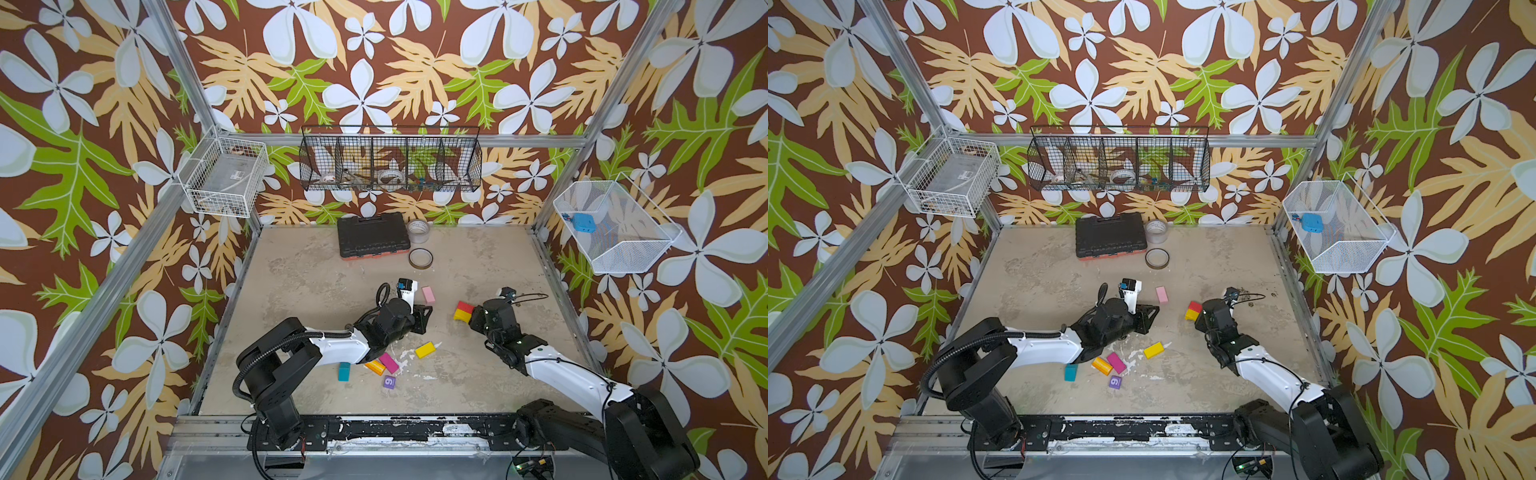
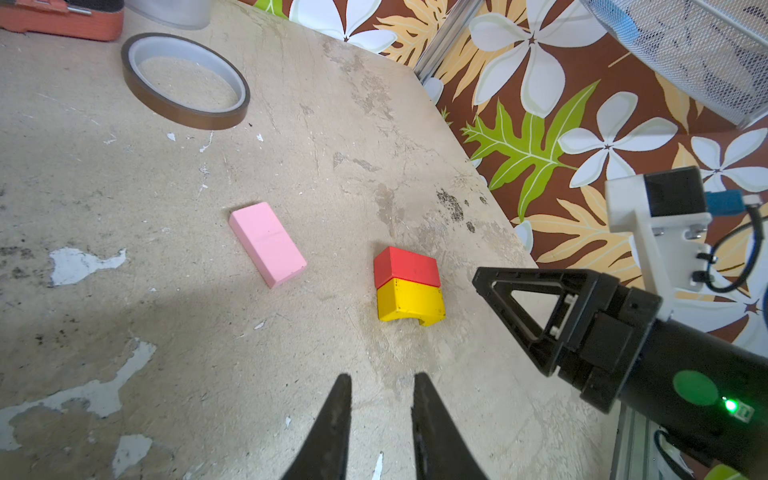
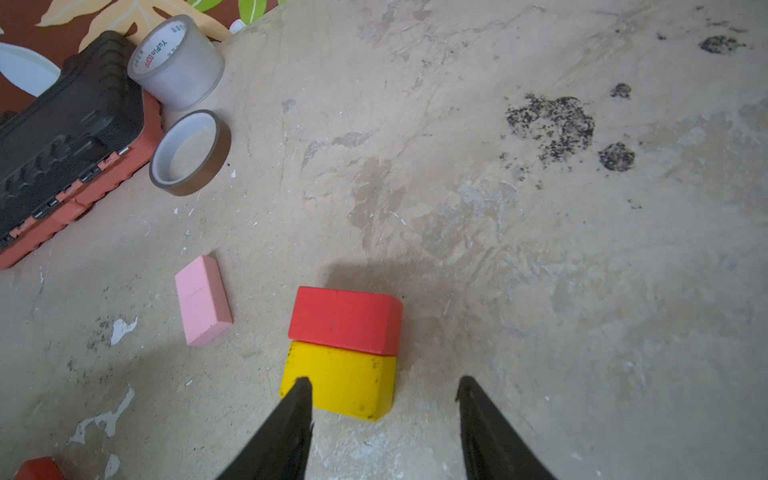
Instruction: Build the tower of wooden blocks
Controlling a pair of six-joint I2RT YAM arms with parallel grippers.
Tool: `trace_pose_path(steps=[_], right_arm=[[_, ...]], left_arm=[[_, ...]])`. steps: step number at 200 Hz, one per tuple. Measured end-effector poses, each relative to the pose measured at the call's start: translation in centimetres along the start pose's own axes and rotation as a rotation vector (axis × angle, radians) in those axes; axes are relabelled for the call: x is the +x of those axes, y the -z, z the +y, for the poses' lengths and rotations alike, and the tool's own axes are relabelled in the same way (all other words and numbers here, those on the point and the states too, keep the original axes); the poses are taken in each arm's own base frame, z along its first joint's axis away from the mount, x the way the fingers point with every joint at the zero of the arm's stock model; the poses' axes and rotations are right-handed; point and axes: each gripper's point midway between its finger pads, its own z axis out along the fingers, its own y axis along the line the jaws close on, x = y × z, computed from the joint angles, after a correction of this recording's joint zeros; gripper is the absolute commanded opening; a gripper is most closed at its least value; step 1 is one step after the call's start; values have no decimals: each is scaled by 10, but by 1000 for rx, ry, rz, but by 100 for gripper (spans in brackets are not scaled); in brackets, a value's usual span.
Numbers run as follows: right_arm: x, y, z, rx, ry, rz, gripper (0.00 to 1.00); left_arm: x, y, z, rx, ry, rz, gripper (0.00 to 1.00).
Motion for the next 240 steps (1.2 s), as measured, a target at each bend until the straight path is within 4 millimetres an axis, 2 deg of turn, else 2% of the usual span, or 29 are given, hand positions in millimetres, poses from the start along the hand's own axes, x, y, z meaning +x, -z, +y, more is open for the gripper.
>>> trace_pose_path(steps=[19,46,70,79,91,109,123,137,150,165,178,221,240], right_arm=[[0,-5,-1,-23,-50,23,57],[-6,-10,14,-71,-62,40,58],[-14,-5,29,-110,-48,27,70],[-18,-1,43,-129,-14,18,71],[-23,6,70,-170,40,14,72],[-23,9,106,-209,126,11,73],[-17,2,125,-212,184,39,73],[-11,-13,137,-185,227,75,73],[-7,-30,145,-150,264,107,71],[0,-50,151,-108,311,148,71],[7,-64,152,-75,353,177,71],[27,-94,149,-6,447,255,70],[34,-104,148,14,479,280,66]], left_arm=[[-4,3,-2,1,-2,-8,28],[-21,22,-5,-2,-10,-62,28],[-48,56,-8,-17,1,-158,29],[-62,73,-7,-36,20,-201,35],[-80,96,-4,-60,54,-261,44],[-105,136,15,-135,114,-361,66],[-113,166,41,-208,165,-429,75],[-112,191,67,-275,178,-492,84],[-101,207,90,-329,187,-534,90],[-89,215,106,-345,192,-562,90],[-84,215,113,-355,179,-567,90],[-97,207,103,-345,173,-568,91],[-96,203,104,-352,169,-556,91]])
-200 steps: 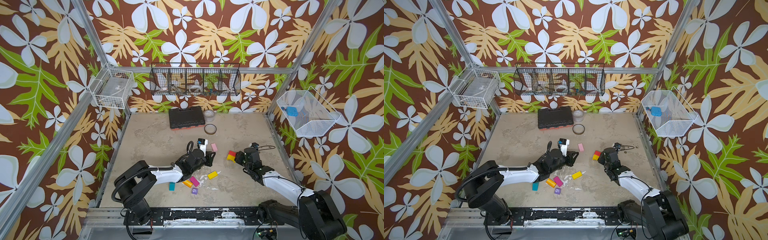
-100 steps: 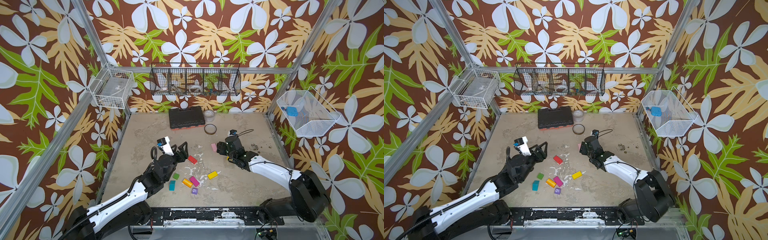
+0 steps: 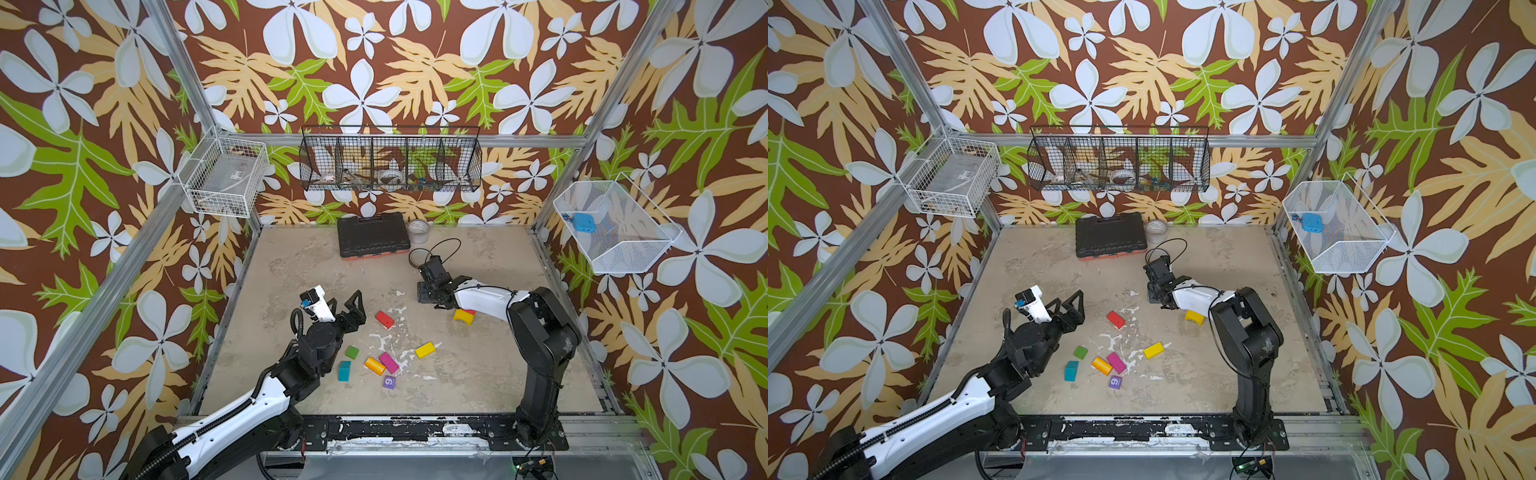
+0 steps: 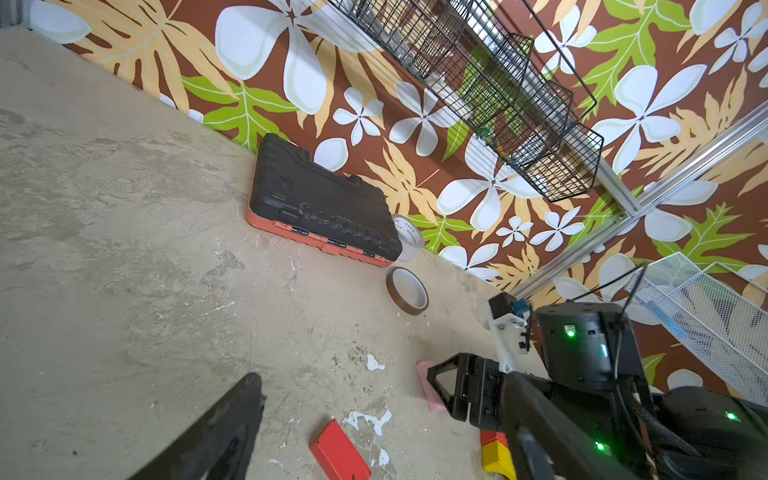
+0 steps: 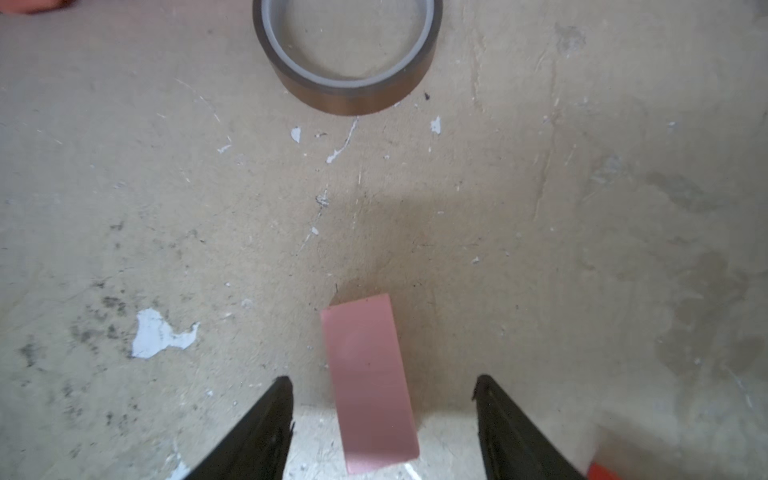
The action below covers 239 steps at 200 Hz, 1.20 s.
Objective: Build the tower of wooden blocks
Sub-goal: 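Move the right gripper over the long pink block and lower onto it, then close the right gripper on the long pink block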
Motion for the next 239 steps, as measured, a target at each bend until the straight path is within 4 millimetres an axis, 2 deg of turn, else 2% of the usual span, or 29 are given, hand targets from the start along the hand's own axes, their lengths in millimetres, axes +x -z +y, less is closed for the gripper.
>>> trace_pose_path(steps=[79,157,218,239], right_arm=[[6,-14,3,17,21,43,57],[11,-18,5,4,17,57,49],[3,-26,11,-4,6,28,28],[0,-28,11,-1,2,16,25]], left_arm=[[-1,1,-2,11,4,-1,92],[-7,4,-5,27,17,-14,92],[-5,4,-6,34,15,-3,92],[-4,4,-7,35,14,0,92]])
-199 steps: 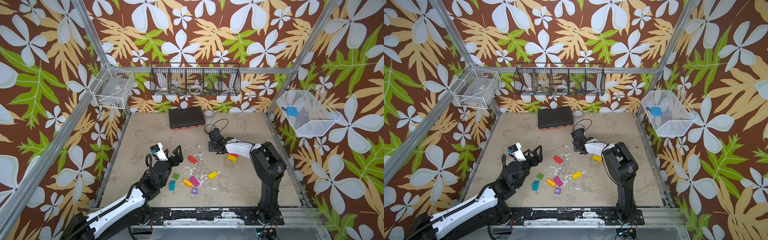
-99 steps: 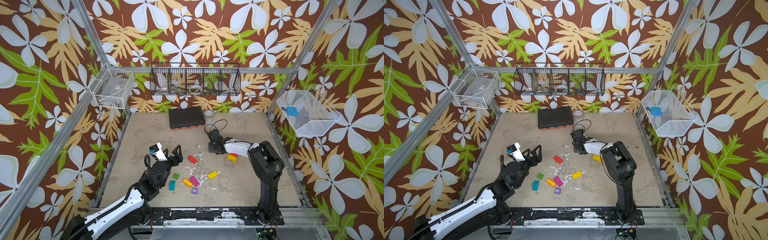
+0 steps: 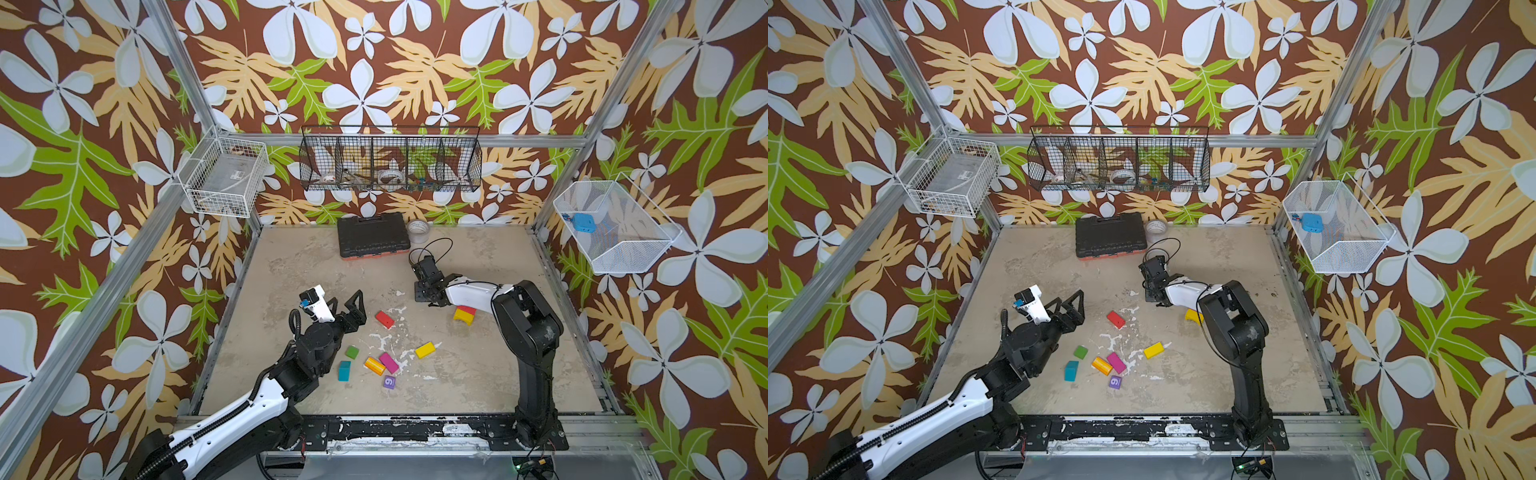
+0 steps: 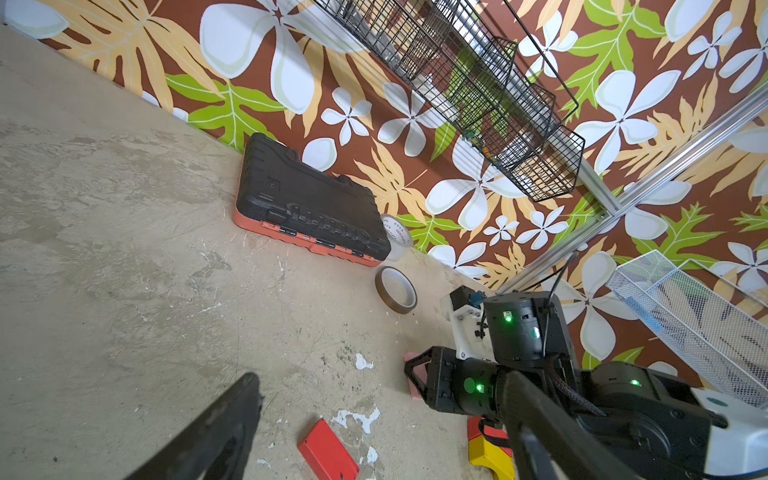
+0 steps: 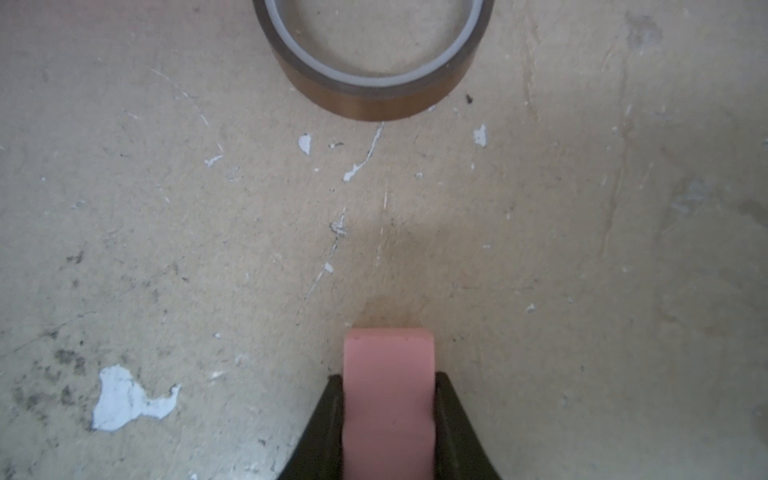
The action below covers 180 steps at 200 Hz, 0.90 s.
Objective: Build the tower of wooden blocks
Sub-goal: 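Close the right gripper on the long pink block, then lift the pink block and carry it over the red and yellow blocks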
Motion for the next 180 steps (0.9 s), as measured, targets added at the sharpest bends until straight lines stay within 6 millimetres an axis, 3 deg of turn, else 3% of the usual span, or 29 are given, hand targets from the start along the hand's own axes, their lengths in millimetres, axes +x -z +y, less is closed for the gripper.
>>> trace_pose_path(steps=[61,123,180], right_arm=[[1,9,-1,-15,-18,21,17],[-21,68,-17,-18,-71,-73,9],[-24,112,-59,-3,-190,-154,6]], left_arm=[[2,-1,1,-6,-5,4,92],[2,-1,1,-6,-5,4,92],[8,-3,2,-10,-12,23,92]])
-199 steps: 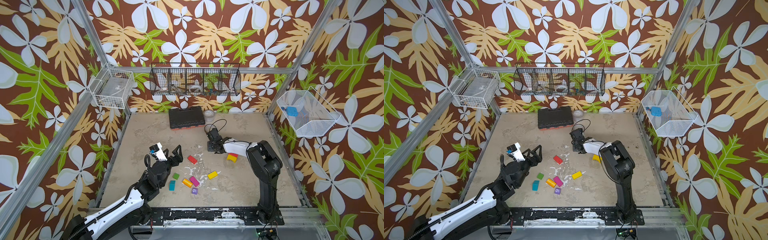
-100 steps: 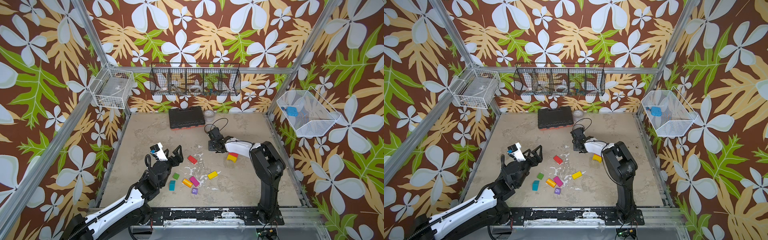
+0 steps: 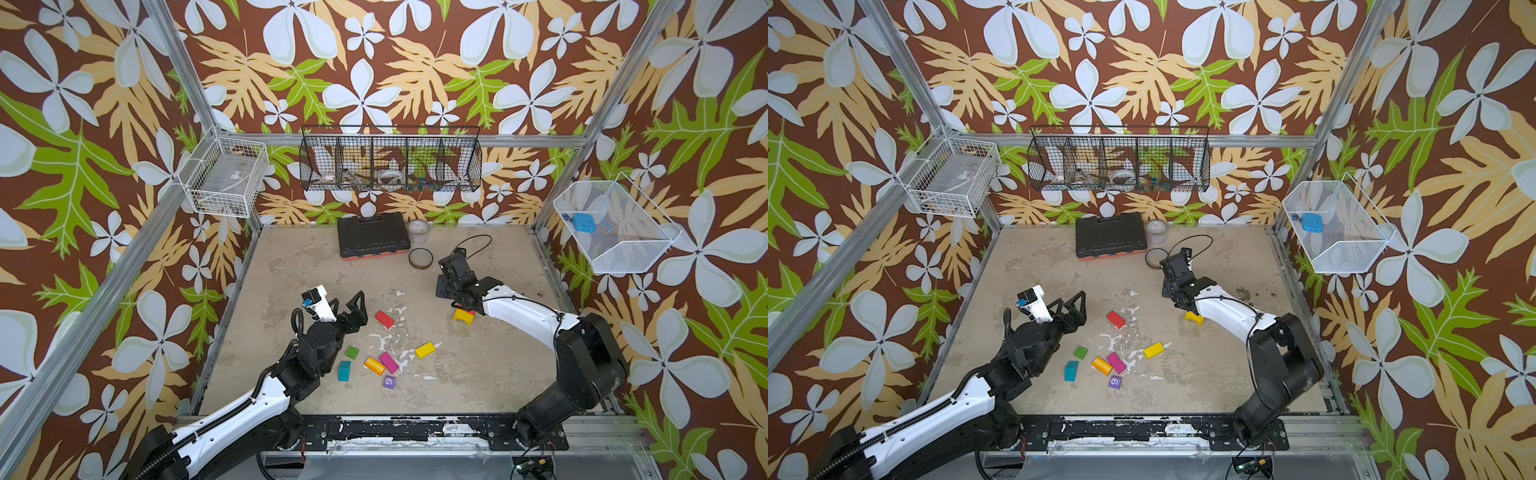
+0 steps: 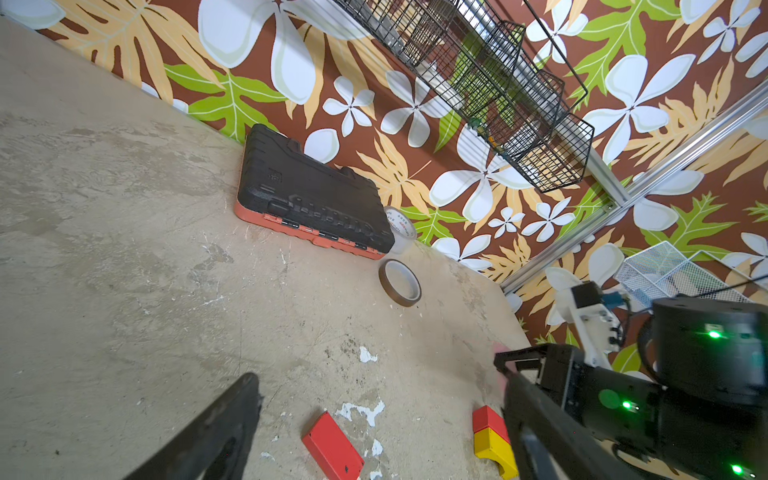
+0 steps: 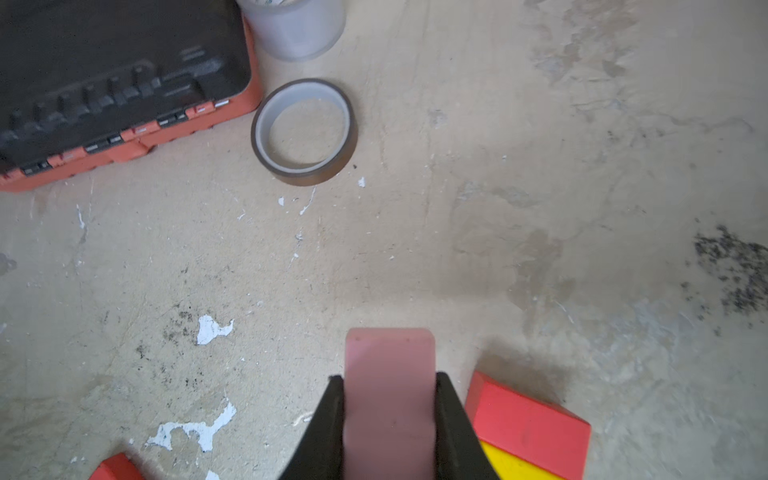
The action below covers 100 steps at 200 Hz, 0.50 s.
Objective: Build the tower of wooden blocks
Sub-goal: 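Lift the pink block and carry it over the red and yellow blocks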
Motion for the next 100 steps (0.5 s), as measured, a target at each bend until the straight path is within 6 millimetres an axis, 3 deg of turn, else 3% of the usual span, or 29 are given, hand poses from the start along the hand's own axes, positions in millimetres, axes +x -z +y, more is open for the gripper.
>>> trace_pose_path(steps=[42,74,100], right_arm=[[0,23,-38,35,-69,-47,5],[12,28,-74,102,-115,-50,3],[21,29,-88,154,-143,-34,0]], left_arm=[[3,-2,1,-8,-7,8,92],[1,-2,1,-10,-6,2,93],[0,-2,1,-12,-7,-1,92]])
